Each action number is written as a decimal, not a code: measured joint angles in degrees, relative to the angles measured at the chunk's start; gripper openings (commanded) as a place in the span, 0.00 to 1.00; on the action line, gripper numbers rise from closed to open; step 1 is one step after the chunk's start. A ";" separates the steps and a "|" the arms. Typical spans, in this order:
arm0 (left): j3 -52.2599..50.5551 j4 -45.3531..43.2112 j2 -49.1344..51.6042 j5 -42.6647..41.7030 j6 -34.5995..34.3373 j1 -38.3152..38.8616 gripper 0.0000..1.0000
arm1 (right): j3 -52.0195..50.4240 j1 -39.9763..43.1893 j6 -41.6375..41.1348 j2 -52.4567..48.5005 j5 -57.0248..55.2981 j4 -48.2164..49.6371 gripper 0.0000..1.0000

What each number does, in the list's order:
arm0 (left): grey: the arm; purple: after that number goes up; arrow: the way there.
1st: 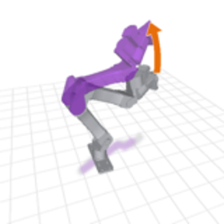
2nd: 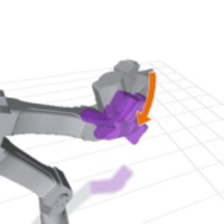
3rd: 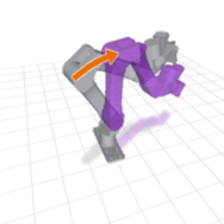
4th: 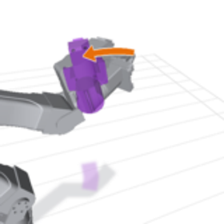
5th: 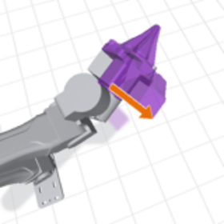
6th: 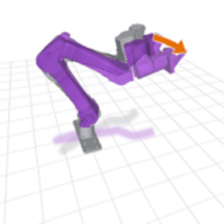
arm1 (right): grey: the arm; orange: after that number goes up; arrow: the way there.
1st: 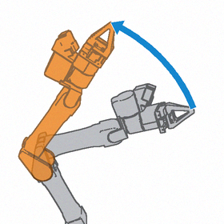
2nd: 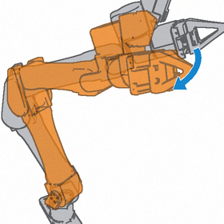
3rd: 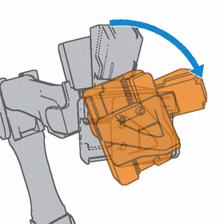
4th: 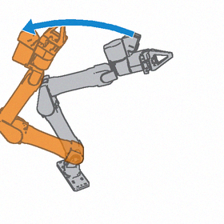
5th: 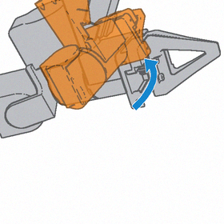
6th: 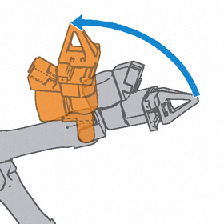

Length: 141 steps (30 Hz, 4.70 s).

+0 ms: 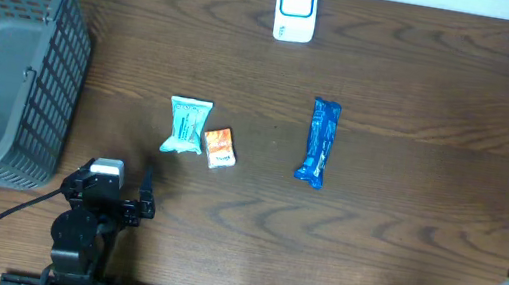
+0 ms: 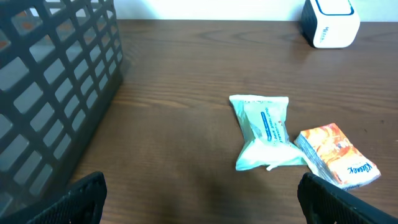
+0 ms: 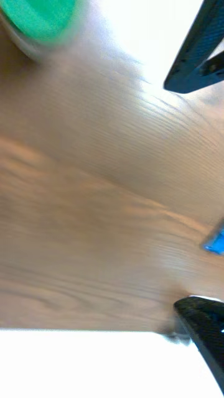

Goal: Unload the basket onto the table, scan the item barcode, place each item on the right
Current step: 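Move the right gripper to the blue bar and grasp it, then lift the blue bar and hold it before the white scanner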

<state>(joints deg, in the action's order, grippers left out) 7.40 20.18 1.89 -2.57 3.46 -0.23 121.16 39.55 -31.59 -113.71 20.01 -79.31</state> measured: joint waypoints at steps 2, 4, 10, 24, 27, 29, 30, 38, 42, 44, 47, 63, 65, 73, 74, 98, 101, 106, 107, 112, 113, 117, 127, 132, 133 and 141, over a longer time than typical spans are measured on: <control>0.00 0.00 0.00 0.00 0.00 0.00 0.98 | 0.87 -6.03 3.04 0.96 2.78 -4.09 0.99; 0.00 0.00 0.00 -0.02 0.00 0.00 0.98 | 0.59 -12.44 5.20 0.92 3.02 -5.25 0.99; 0.00 0.00 0.00 -0.02 0.00 0.00 0.98 | -3.82 -36.98 5.09 0.61 -7.85 -1.36 0.99; 0.00 0.00 0.00 -0.02 0.00 0.00 0.98 | -5.14 -73.18 -17.97 -15.19 -40.96 1.70 0.84; 0.00 0.00 0.00 0.00 0.00 0.00 0.98 | -5.57 -74.51 -23.37 -19.80 -42.93 -0.11 0.84; 0.00 0.00 0.00 -0.02 0.00 0.00 0.98 | -5.66 -74.71 -25.33 -20.74 -43.71 0.07 0.84; 0.00 0.00 0.00 -0.02 0.00 0.00 0.98 | -5.66 -74.71 -26.01 -20.90 -44.09 0.24 0.84; 0.00 0.00 0.00 0.00 0.00 0.00 0.98 | -5.90 -74.66 -28.26 -23.12 -46.45 0.33 0.79; 0.00 0.00 0.00 -0.02 0.00 0.00 0.98 | -5.95 -74.73 -28.50 -26.53 -48.41 -0.42 0.64; 0.00 0.02 0.00 -0.02 0.02 0.00 0.98 | -6.03 -74.75 -28.44 -26.75 -48.61 -1.38 0.48; 0.00 0.00 0.00 -0.02 0.00 0.00 0.98 | -6.14 -74.73 -28.63 -28.17 -50.05 -3.69 0.33; 0.00 0.00 0.00 -0.02 0.00 0.00 0.98 | -5.49 -74.60 -28.41 -30.01 -49.75 -13.64 0.01; 0.00 -0.02 0.00 0.00 0.00 0.00 0.98 | -0.63 -74.44 -26.45 -30.05 -46.47 -17.03 0.02; 0.00 0.00 0.00 0.00 0.00 0.00 0.98 | 12.26 -72.08 -17.18 -26.16 -29.73 -17.64 0.01; 0.00 -0.02 0.00 -0.02 0.00 0.00 0.98 | 12.83 -71.73 -16.79 -25.59 -28.79 -17.49 0.02; 0.00 0.00 0.00 0.00 0.00 0.00 0.98 | 14.10 -70.16 -54.42 -20.15 -32.39 18.36 0.02; 0.00 -0.02 0.00 -0.02 0.00 0.00 0.98 | 14.10 -70.14 -52.54 -20.15 -37.11 25.83 0.02; 0.00 -0.02 0.00 0.00 0.00 0.00 0.98 | 14.10 -69.88 -44.44 -20.20 -42.66 42.27 0.01; 0.00 0.00 0.00 0.00 0.02 0.00 0.98 | 14.12 -69.70 -41.94 -20.41 -43.36 46.75 0.01; 0.00 -0.04 0.00 0.00 0.02 0.00 0.97 | 14.25 -68.00 -31.61 -23.82 -44.83 62.79 0.01; 0.00 -0.02 0.00 0.00 0.00 0.00 0.98 | 14.32 -67.43 -28.89 -25.40 -44.81 66.71 0.01; 0.00 -0.02 0.00 0.00 0.00 0.00 0.98 | 14.32 -65.29 -21.90 -31.36 -40.57 76.35 0.01; 0.00 0.00 0.00 0.00 0.00 0.00 0.98 | 14.14 -58.36 -16.46 -43.58 -15.10 93.48 0.01; 0.00 0.00 0.00 0.00 0.00 0.00 0.98 | 14.14 -55.91 -12.46 -44.17 -4.31 93.48 0.01; 0.00 0.00 0.00 0.00 0.00 0.00 0.98 | 14.14 -55.74 -11.80 -44.17 -2.73 93.53 0.01; 0.00 0.00 0.00 -0.02 0.00 0.00 0.98 | 14.16 -54.53 -6.97 -44.15 5.70 83.91 0.01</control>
<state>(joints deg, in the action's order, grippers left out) 7.40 20.18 1.89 -2.59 3.46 -0.23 135.33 -14.98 -38.57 -157.86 25.71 4.60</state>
